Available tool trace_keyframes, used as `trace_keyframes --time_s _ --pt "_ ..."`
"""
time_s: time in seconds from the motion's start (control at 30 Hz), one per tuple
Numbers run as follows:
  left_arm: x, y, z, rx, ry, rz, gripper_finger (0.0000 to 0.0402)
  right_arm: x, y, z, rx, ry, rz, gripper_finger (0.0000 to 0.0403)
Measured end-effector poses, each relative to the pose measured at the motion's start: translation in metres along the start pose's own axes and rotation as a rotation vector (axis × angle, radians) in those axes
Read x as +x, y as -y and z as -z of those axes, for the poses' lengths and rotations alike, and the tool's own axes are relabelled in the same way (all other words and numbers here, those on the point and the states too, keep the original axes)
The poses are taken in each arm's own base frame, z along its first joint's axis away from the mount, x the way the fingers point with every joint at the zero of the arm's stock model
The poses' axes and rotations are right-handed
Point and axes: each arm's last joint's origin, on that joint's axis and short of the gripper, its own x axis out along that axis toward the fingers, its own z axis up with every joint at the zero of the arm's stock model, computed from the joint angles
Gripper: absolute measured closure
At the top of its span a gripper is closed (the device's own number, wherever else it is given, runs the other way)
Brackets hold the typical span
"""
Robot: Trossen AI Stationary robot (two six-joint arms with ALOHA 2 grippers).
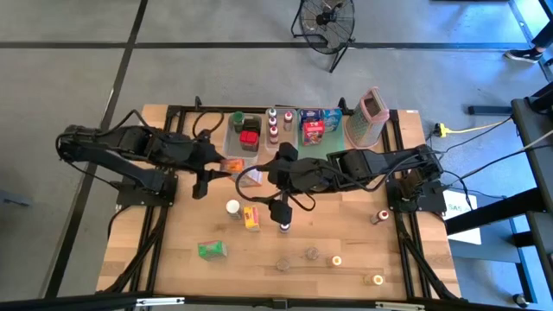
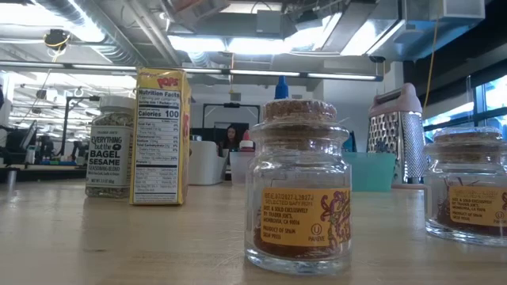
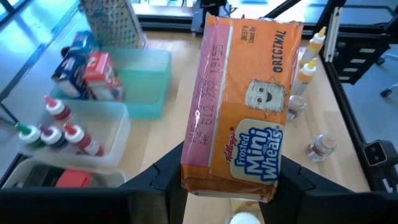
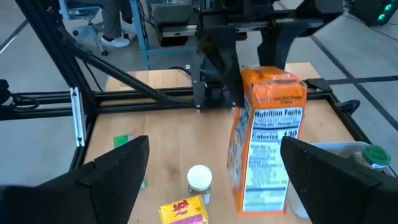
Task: Pick & Place Kitchen Items
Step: Put the orange cereal box into the green bin
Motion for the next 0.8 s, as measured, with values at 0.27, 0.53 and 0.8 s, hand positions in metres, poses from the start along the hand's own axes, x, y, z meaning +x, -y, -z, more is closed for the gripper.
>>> trace_keyframes --time_s 0.27,0.53,0.8 --pt "0.008 0.003 -0.004 0.017 0.009 0.024 0.0256 0.001 0.007 0.000 0.010 0.018 0.136 0.0037" --pt "0.008 0.003 -0.006 0.022 0.029 0.026 0.0256 0.015 0.019 0.000 0.049 0.003 0.124 0.0037" --pt "0.008 0.003 -0.006 0.021 0.032 0.027 0.0256 0.036 0.026 0.007 0.051 -0.037 0.129 0.0037"
